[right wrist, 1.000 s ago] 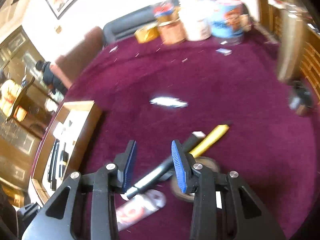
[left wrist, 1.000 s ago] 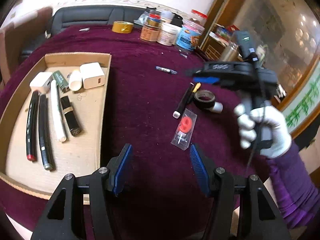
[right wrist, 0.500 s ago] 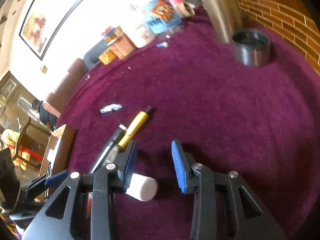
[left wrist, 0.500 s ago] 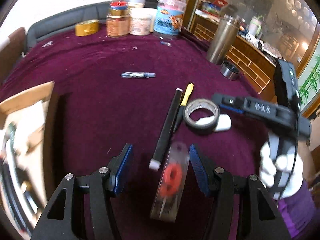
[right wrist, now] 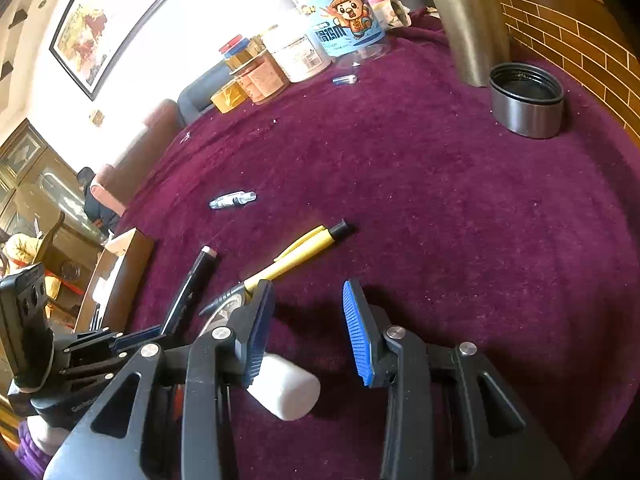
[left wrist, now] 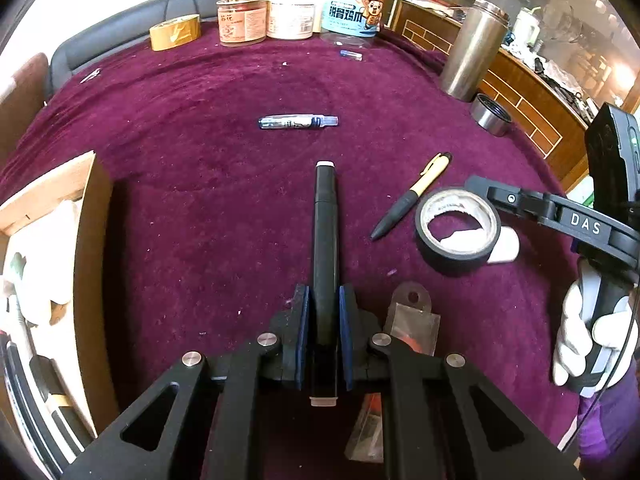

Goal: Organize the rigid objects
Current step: 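Grasp another black marker with the left gripper while the right gripper reaches the table, then grasp the clear ballpoint pen with the right gripper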

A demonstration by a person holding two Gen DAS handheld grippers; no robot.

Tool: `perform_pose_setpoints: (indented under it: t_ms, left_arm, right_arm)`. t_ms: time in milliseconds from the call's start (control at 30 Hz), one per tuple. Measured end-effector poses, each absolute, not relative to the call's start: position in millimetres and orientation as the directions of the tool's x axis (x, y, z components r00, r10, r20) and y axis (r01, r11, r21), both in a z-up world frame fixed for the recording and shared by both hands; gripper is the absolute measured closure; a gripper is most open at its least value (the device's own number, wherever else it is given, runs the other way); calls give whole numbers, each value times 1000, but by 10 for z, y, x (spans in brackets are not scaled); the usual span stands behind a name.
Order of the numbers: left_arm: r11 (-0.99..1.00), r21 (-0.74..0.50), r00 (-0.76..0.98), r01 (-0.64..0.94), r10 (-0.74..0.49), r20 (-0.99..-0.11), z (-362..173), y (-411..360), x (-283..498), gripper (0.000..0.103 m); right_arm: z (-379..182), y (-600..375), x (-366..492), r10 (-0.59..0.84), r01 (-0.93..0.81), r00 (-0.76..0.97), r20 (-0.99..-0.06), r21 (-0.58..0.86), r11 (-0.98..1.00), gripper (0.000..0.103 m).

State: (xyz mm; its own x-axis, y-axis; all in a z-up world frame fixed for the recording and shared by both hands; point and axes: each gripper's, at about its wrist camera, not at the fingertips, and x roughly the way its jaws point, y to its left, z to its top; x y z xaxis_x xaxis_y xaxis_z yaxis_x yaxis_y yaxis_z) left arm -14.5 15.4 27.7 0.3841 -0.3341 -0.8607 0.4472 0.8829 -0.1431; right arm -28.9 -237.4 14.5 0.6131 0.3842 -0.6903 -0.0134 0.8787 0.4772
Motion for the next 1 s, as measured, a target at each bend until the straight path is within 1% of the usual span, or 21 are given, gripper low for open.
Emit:
perform_pose_setpoints:
  t_ms: [67,167,267,300,367,433,533,633,733,833,933,1000]
  left_arm:
    - [890,-129,405,437,-323,-855,257,60,-86,91]
    - [895,-107,435,433,-312,-845,241,-73,-15,86]
    - [894,-80,462,440,-302,-834,228,-124,4,86]
    - [895,-85,462,438,-305,-833,234,-110,5,92]
    - [891,-147,442,429,-350,-826,259,-28,-4,92]
    - [893,-178,452,413,-371,-811,332,67,-50,92]
    - [871,-268,471,413,-456,-755,590,326,-226,91]
    - [846,-330,495,420,-518,-698,796,602,-413,91]
    - [836,-361,532,413,-544,-649,941,939,-588,91]
    - [839,-395,570,374,-544,-616,1009,1320,-690,91]
    - [867,-398,621,301,-495,-608,1017,1736,-742,91]
    - [878,-403,639,258,-468,-611,994,1969,-754,91]
  right_arm:
    - [138,-2391,-292,391,-12,612,-687,486,874,70]
    - [128,-2409,-290,398,-11,612,-684,495,869,70]
    - [126,-2418,-285,401,-12,612,-682,499,866,70]
    - [125,-2421,-287,402,-12,612,-681,500,866,70]
    - [126,-2424,-293,401,-10,613,-681,501,865,70]
    - [137,-2424,-292,393,-7,614,-685,493,870,70]
    - [277,-2340,-327,334,-13,641,-691,425,905,70]
    - [499,-2078,-224,338,-101,630,-700,357,928,70]
    - [621,-1726,105,342,-188,579,-740,287,939,70]
    - [598,-1397,537,308,-258,531,-790,196,946,70]
    - [488,-1178,899,304,-290,479,-824,178,940,70]
    - [406,-1052,1064,283,-317,462,-841,141,938,70]
